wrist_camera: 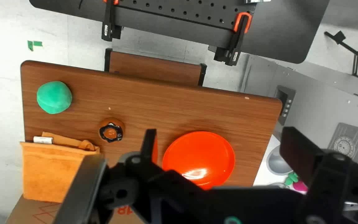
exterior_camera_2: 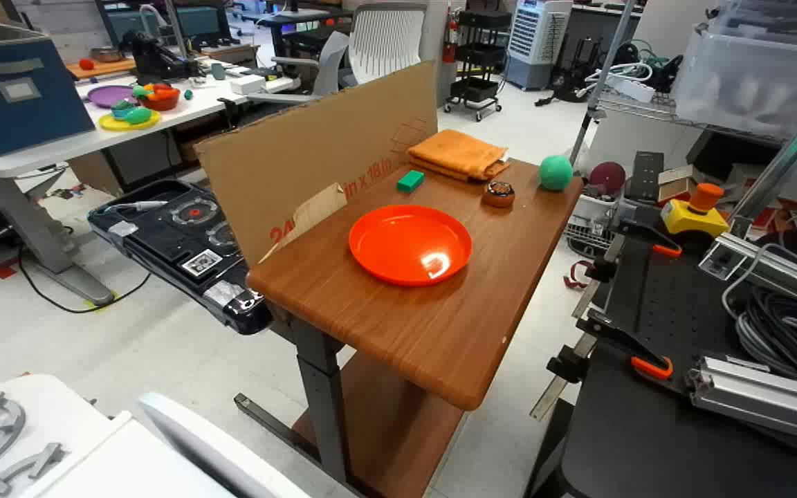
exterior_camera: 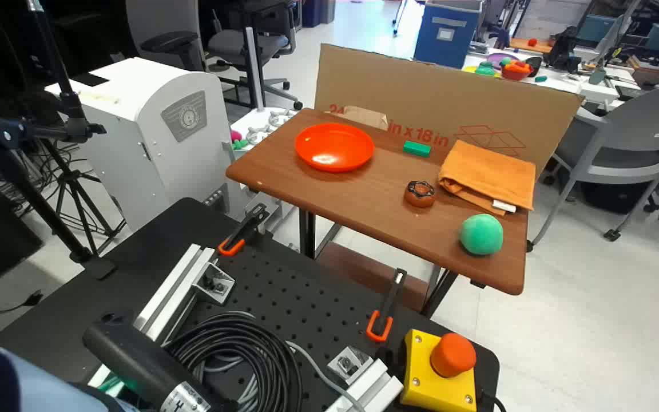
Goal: Pick up the orange plate and slightly move it to the left.
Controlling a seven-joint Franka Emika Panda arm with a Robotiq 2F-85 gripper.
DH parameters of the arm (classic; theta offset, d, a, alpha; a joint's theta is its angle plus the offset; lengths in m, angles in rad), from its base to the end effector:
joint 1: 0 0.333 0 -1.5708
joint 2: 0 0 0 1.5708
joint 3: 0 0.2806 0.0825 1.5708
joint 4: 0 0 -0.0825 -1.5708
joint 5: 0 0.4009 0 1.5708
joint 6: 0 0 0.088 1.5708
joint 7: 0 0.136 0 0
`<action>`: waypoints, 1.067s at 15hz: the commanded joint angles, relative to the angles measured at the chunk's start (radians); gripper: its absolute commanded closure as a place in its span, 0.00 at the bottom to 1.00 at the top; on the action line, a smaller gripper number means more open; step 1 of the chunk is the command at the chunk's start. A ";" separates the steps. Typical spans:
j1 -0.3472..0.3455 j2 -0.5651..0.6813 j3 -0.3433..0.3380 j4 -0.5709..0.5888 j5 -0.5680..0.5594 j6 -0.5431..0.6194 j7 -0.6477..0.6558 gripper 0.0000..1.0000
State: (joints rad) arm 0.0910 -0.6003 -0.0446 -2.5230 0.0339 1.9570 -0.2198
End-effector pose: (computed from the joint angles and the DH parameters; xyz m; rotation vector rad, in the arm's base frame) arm 0.4064 0.0231 0.4174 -3.0609 -0.4022 -0.0591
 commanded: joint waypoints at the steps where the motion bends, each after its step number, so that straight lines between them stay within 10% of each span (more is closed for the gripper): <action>1: -0.005 0.001 0.005 0.002 0.003 -0.003 -0.002 0.00; 16: -0.007 0.131 0.021 -0.026 0.017 0.172 0.053 0.00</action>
State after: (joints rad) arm 0.0861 -0.5734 -0.0446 -2.5633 0.0343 2.0450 -0.2045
